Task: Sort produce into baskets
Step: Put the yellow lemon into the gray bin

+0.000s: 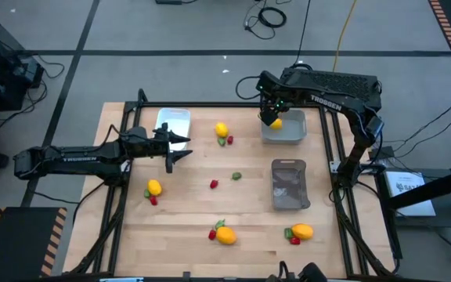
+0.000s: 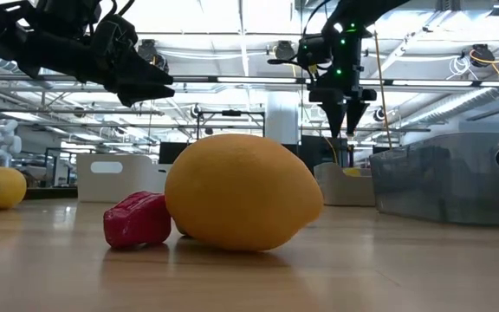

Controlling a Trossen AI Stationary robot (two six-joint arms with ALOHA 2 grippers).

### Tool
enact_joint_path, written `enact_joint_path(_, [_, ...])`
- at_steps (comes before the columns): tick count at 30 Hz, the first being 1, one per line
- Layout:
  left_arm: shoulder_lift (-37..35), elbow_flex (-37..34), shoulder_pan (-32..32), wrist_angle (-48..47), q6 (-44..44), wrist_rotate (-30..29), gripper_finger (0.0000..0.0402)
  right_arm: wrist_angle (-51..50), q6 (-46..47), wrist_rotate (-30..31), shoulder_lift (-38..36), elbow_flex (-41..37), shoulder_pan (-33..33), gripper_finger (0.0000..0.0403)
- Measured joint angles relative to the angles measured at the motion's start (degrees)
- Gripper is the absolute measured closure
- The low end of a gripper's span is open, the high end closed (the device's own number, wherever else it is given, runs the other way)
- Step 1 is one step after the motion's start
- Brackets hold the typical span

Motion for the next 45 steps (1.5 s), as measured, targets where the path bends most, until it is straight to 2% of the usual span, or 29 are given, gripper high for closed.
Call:
enact_joint_path(6, [0.0, 0.0, 0.0, 0.0, 0.0, 0.0, 0.0166, -0.5, 1.8, -2.6, 0.0, 0.0, 0.4, 0.0115])
enact_joint_path(12, [0.0, 0.0, 0.0, 1.0, 0.5, -0.4, 0.0166, -0.7, 6.5, -15.2, 0.0, 0.0, 3.7, 0.0115])
enact_joint_path(17, [0.0, 0.0, 0.0, 5.9, 3.3, -0.5, 0.0166, -2.4, 12.2, -26.8, 0.0, 0.0, 12.1, 0.0115])
enact_joint_path(21, [0.0, 0.0, 0.0, 10.8, 3.6, -0.5, 0.0166, -4.3, 16.9, -31.6, -0.2, 0.0, 23.3, 0.0115])
enact_joint_path(26, [0.0, 0.0, 0.0, 13.2, 3.6, -0.5, 0.0166, -2.2, 26.8, -31.6, -0.3, 0.0, 38.8, 0.0115])
enact_joint_path(31, [1.5, 0.0, -0.1, 13.4, 2.7, -0.5, 0.0166, 4.1, 44.1, -28.3, -0.3, 0.0, 52.8, 0.0115])
enact_joint_path(38, [8.9, 0.0, -0.8, 13.6, -8.8, -0.5, 0.0166, 5.3, 68.6, -21.6, -0.1, 0.0, 71.5, 0.0115])
enact_joint_path(41, [14.0, 0.0, -3.1, 13.7, -14.0, -0.5, 0.0166, 5.3, 73.8, -19.3, 0.0, 0.0, 78.6, 0.0115])
enact_joint_path(45, [20.3, 0.0, -8.9, 15.9, -17.4, -0.7, 0.0166, 3.8, 74.6, -16.9, 0.0, 0.0, 85.6, 0.0115])
